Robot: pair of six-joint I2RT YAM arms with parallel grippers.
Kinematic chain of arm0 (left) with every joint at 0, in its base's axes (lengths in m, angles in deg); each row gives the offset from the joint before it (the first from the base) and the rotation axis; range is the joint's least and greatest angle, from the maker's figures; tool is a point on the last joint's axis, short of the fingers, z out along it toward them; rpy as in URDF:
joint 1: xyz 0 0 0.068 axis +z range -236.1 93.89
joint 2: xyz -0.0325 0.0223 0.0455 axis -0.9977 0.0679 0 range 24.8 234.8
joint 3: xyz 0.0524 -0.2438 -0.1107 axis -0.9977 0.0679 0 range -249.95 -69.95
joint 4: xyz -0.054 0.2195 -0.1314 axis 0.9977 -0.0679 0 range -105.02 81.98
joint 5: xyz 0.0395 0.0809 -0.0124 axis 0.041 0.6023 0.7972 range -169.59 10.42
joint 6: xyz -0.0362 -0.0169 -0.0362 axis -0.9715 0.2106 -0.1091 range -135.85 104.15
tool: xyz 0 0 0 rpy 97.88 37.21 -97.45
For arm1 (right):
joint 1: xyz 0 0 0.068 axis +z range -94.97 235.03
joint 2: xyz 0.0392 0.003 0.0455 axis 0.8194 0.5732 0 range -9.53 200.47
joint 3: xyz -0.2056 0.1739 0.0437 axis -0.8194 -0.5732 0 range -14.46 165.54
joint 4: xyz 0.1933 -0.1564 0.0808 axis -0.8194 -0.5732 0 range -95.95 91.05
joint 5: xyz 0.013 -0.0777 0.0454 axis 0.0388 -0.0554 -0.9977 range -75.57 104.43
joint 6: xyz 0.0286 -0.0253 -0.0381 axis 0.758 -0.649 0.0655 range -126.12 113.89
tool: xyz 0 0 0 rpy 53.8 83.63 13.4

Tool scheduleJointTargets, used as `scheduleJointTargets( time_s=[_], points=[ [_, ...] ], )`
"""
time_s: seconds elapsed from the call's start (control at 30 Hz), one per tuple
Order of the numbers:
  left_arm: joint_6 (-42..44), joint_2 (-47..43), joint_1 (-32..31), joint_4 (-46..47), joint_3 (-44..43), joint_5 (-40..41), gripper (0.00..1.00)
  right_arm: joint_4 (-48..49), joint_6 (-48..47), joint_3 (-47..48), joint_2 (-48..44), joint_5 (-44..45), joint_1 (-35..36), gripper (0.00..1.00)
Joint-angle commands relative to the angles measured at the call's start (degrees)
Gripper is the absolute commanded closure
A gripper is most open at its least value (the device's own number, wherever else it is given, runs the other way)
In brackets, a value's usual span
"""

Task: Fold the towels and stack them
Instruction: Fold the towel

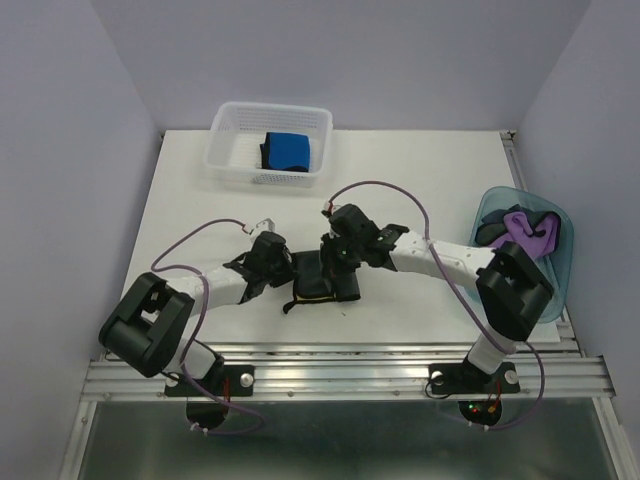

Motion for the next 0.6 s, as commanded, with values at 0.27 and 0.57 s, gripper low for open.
scheduleJointTargets(
  time_s=[0.27,0.57],
  points=[
    [-0.88,-2.44,0.14,-1.02,1.59,0.2,1.0,7.44,7.72,9.49,10.51,-3.11,2.4,0.99],
    [-1.32,-2.96,0.14,-1.2,2.12,0.11,1.0,9.64,12.47,11.51,14.99,-4.95,2.92,0.99]
  ],
)
